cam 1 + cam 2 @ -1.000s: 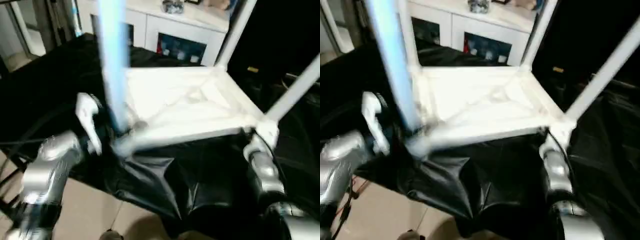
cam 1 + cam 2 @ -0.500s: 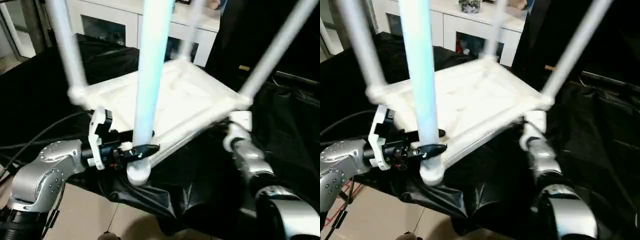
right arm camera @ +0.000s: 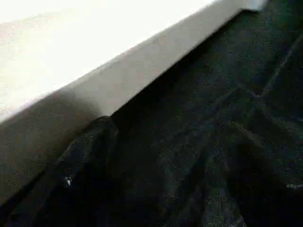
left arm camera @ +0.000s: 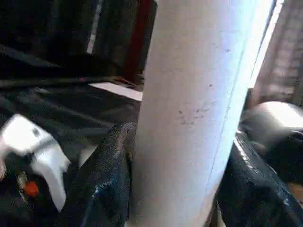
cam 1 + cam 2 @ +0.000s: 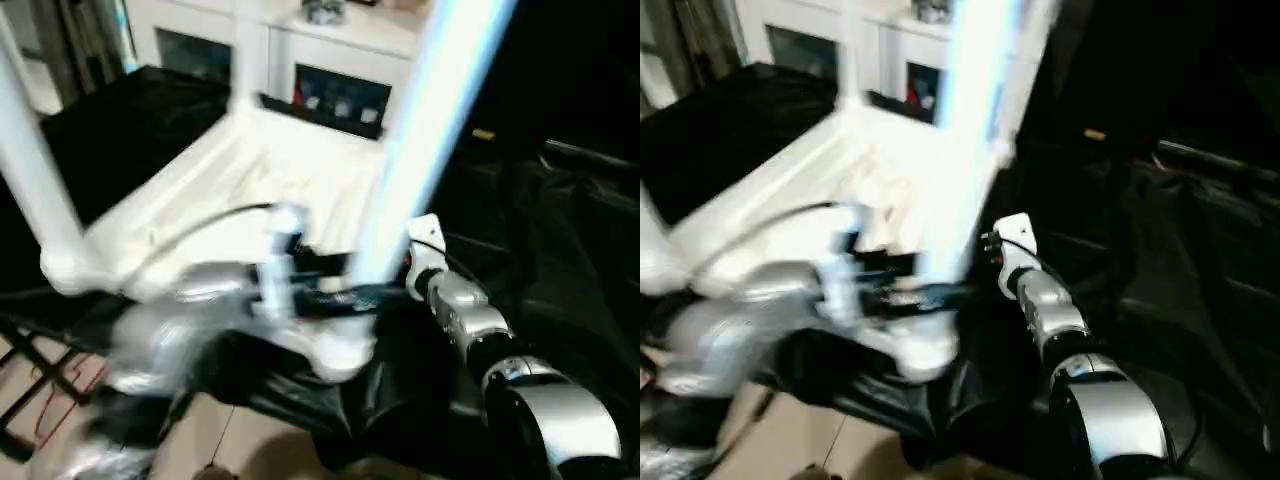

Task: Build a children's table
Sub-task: Rotate table base

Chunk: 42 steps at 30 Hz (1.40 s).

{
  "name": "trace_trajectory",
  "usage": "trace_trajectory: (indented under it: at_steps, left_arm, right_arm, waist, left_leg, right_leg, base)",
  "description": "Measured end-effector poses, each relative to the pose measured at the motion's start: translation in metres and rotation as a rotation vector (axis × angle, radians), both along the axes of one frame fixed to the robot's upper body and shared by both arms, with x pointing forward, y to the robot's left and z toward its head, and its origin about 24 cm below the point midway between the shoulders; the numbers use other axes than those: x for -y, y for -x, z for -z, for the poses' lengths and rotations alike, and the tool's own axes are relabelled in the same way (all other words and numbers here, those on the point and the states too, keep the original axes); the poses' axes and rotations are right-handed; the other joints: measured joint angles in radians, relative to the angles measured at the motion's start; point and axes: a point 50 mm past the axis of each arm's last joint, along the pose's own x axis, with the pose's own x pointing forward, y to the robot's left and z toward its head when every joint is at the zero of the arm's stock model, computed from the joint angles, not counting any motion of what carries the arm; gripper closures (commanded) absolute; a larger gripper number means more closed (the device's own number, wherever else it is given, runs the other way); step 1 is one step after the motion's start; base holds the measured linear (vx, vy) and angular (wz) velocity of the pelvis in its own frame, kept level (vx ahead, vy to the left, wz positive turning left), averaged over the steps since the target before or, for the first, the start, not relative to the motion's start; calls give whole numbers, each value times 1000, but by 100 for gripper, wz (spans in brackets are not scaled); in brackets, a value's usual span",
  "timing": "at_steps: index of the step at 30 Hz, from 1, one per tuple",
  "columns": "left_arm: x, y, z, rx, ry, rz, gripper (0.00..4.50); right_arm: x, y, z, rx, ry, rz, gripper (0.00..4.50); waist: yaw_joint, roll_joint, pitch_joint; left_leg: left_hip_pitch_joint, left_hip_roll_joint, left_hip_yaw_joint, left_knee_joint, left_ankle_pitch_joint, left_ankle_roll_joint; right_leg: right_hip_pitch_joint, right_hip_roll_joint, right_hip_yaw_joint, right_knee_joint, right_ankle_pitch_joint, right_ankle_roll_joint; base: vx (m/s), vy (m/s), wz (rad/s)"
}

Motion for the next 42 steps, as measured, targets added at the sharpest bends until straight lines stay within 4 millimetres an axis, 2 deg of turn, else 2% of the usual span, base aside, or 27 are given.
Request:
trace_trajectory:
  at_steps: [2,8,12,16,18,20,22,23,25,28,30,32,35,37,38,39,42]
  left_arm:
    - [7,-5,-1,18,-20,-26,239]
    - [20,-19,10,63,-100,-131,246]
    - [12,-26,18,93,-161,-174,248]
    - [5,-26,21,137,-195,-176,248]
    - [5,-25,23,155,-205,-170,182]
    - [1,-24,26,150,-229,-158,183]
    - [-8,-23,41,100,-279,-162,181]
    - [-13,-21,51,70,-305,-161,154]
    - [-17,-19,59,45,-322,-162,154]
    - [-25,-20,59,68,-345,-153,154]
    - [-41,-20,60,88,-397,-131,154]
    - [-56,-23,63,77,-442,-155,154]
    - [-71,-23,70,77,-506,-111,190]
    - [-83,-24,74,68,-545,-106,193]
    - [-87,-25,74,71,-556,-94,199]
    - [-88,-26,74,76,-564,-89,224]
    - [-88,-27,73,83,-571,-51,234]
  right_arm:
    - [-3,1,1,-3,-7,-16,80]
    - [0,0,0,5,15,2,80]
    - [5,-1,-1,11,24,13,80]
    - [26,-3,-6,26,52,29,80]
    - [33,-4,-9,32,61,18,80]
    - [42,-4,-13,47,74,-19,80]
    - [51,-4,-17,55,89,-30,80]
    - [57,-3,-18,58,100,-41,80]
    - [62,-2,-20,61,112,-65,80]
    - [61,2,-23,67,119,-183,80]
    - [70,12,-26,59,154,-335,80]
    - [82,15,-28,42,174,-365,80]
    - [89,33,-40,3,218,-611,80]
    - [91,39,-48,-14,227,-704,80]
    - [92,42,-53,-22,234,-749,80]
    - [92,42,-57,-20,240,-772,80]
    - [89,45,-68,-21,228,-839,80]
  waist:
    - [-6,0,0]
    - [-10,1,1]
    - [-7,2,1]
    - [4,2,1]
    - [8,2,1]
    - [10,6,-1]
    - [10,9,-1]
    - [15,10,-1]
    - [19,10,0]
    - [22,10,0]
    - [27,11,0]
    - [30,12,0]
    - [41,14,2]
    - [42,14,2]
    - [42,14,2]
    - [42,14,2]
    - [44,15,2]
  left_leg:
    - [1,1,-1,0,0,0]
    - [1,2,0,-2,0,0]
    - [1,2,0,-2,0,0]
    - [1,2,0,-2,0,0]
    - [2,2,0,-2,0,0]
    - [3,2,0,-2,0,0]
    - [3,2,0,-2,0,0]
    - [2,2,0,-2,0,0]
    - [2,2,0,-2,0,0]
    - [1,2,0,-2,0,0]
    - [1,2,0,-3,0,0]
    - [1,2,0,-3,0,0]
    - [1,2,0,-4,-1,1]
    - [1,2,0,-4,-1,1]
    - [2,2,0,-4,-1,1]
    - [2,2,0,-4,-1,1]
    - [3,2,0,-4,0,1]
  right_leg:
    - [0,0,0,0,0,0]
    - [-1,1,-1,0,1,-1]
    - [-1,0,-1,0,1,-1]
    - [-1,0,-1,0,1,-1]
    - [-1,0,-1,0,1,-1]
    - [0,0,-1,0,1,-1]
    - [0,0,0,0,1,-1]
    - [-1,1,-1,0,1,-1]
    - [-1,0,-1,0,1,-1]
    - [-1,0,-1,-1,1,-1]
    - [-1,0,-2,-2,0,-1]
    - [-1,0,-1,-2,0,-1]
    - [1,0,-2,-5,1,-1]
    - [1,0,-2,-5,1,-1]
    - [1,0,-2,-5,1,-1]
    - [2,0,-2,-5,1,-2]
    - [3,0,-2,-5,1,-2]
  base:
    - [0,0,0]
    - [0,0,0]
    - [0,0,0]
    - [0,0,0]
    - [0,0,0]
    - [0,0,0]
    - [0,0,0]
    - [0,0,0]
    - [0,0,0]
    - [0,0,0]
    - [0,0,0]
    - [0,0,0]
    - [0,0,0]
    - [0,0,0]
    - [0,0,0]
    - [0,0,0]
    - [0,0,0]
